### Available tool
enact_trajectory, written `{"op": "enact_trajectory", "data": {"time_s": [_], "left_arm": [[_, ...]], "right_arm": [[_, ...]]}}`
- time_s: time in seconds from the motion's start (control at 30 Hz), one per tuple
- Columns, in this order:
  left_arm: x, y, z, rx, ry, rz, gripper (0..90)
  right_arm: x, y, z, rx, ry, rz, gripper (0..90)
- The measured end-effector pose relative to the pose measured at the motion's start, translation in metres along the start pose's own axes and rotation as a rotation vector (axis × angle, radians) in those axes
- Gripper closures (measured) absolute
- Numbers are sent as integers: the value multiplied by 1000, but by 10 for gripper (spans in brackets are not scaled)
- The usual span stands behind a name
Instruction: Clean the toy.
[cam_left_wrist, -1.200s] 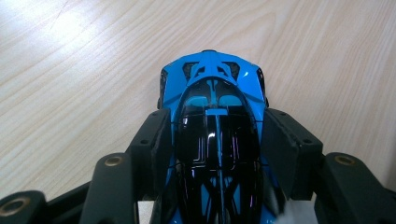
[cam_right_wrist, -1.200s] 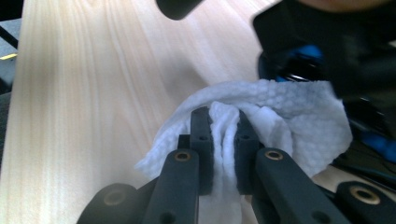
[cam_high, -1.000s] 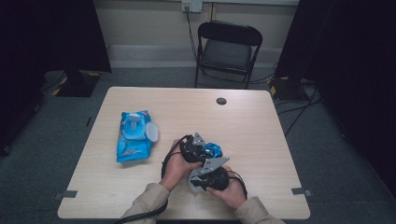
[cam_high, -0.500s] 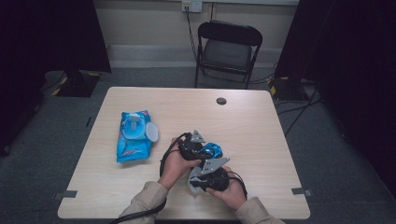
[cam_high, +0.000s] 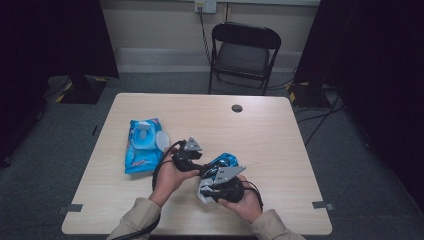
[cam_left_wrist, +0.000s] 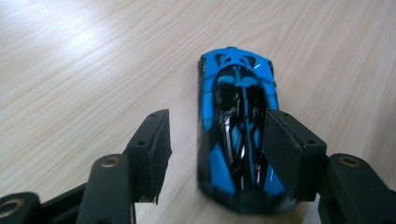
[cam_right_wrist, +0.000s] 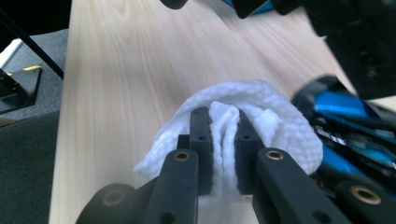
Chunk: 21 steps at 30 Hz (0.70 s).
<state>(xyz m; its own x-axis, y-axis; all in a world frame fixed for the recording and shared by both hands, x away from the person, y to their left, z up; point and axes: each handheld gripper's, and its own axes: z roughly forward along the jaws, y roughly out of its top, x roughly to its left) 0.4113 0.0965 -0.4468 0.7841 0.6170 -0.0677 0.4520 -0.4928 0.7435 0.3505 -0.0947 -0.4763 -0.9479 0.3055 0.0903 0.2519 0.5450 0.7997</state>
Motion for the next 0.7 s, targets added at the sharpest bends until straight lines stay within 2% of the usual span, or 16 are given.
{"op": "enact_trajectory", "data": {"time_s": [0.1,0.23,0.33,0.47,0.57,0.7], "left_arm": [[5,-6,-10,1,20,-5,420],[10,-14,-20,-14,23,-29,420],[12,-20,-26,-10,24,-23,433],[14,-28,-29,-2,17,-40,442],[14,-35,-32,1,13,-40,447],[14,-45,-35,16,-2,-33,464]], "right_arm": [[4,8,3,-3,4,-18,826],[11,19,10,-14,21,-42,824],[15,23,17,-10,34,-59,821],[13,20,30,33,17,-59,811],[8,15,35,33,-2,-39,760],[5,13,32,25,-19,-35,651]]}}
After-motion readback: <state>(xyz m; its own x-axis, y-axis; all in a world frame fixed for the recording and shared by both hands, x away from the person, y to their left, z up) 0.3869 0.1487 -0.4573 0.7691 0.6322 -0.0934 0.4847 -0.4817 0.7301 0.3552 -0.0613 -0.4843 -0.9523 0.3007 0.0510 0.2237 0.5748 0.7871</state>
